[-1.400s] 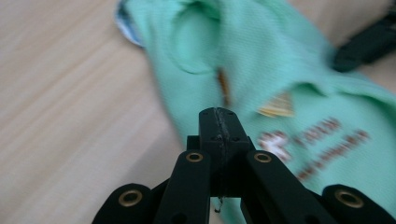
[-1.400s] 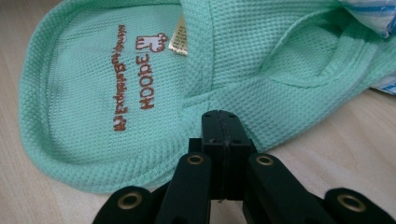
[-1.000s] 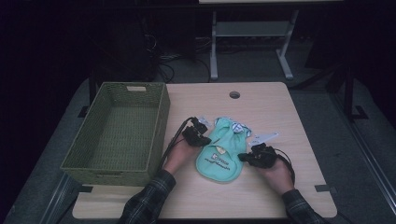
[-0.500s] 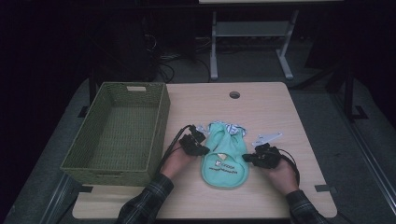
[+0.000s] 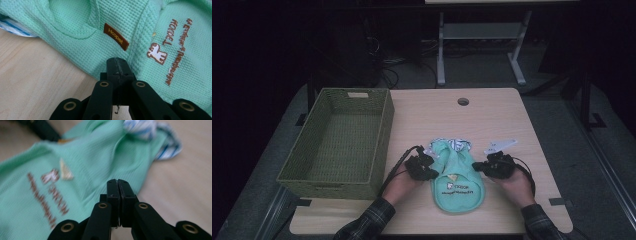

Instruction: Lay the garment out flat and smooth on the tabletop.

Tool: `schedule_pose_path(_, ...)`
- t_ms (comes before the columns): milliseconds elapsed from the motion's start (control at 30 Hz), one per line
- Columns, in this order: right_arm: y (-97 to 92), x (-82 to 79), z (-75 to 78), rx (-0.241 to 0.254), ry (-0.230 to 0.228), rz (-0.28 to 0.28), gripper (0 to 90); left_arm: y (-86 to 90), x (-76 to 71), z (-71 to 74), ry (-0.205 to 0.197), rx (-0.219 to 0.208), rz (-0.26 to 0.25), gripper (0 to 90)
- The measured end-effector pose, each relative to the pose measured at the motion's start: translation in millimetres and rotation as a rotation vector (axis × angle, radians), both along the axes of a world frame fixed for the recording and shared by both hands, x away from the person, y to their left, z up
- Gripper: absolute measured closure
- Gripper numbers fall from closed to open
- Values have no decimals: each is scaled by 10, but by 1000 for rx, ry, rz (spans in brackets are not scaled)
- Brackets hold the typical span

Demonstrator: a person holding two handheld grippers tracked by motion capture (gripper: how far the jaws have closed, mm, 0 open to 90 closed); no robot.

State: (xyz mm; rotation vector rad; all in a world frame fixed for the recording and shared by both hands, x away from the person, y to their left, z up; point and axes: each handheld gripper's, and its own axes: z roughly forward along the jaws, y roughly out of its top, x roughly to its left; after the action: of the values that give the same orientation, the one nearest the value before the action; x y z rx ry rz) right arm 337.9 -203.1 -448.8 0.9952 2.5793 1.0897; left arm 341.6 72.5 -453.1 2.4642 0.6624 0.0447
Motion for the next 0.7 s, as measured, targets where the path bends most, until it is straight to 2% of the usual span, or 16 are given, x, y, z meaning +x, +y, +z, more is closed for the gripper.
schedule_pose_path(100, 19, 195, 31, 25, -14, -37, 867, -9, -7, 8, -14, 18, -9, 897)
schedule_pose_path(133, 28, 280, 23, 32, -16, -46, 860, -15, -13, 5, -15, 12, -3, 897)
schedule_pose_path(300, 90, 513, -31, 45, -5, -82, 833, -10, -11, 5, -12, 13, -8, 897)
schedule_pose_path(467, 149, 648, -78, 25, -2, -99, 798, -17, -19, 5, -19, 16, -10, 898)
schedule_pose_path(600, 182, 724, -125, 25, 31, -99, 794, -16, -16, 3, -15, 11, -6, 898)
schedule_pose_path(700, 209, 747, -167, 15, 38, -88, 873, -15, -15, 3, -16, 10, -6, 898)
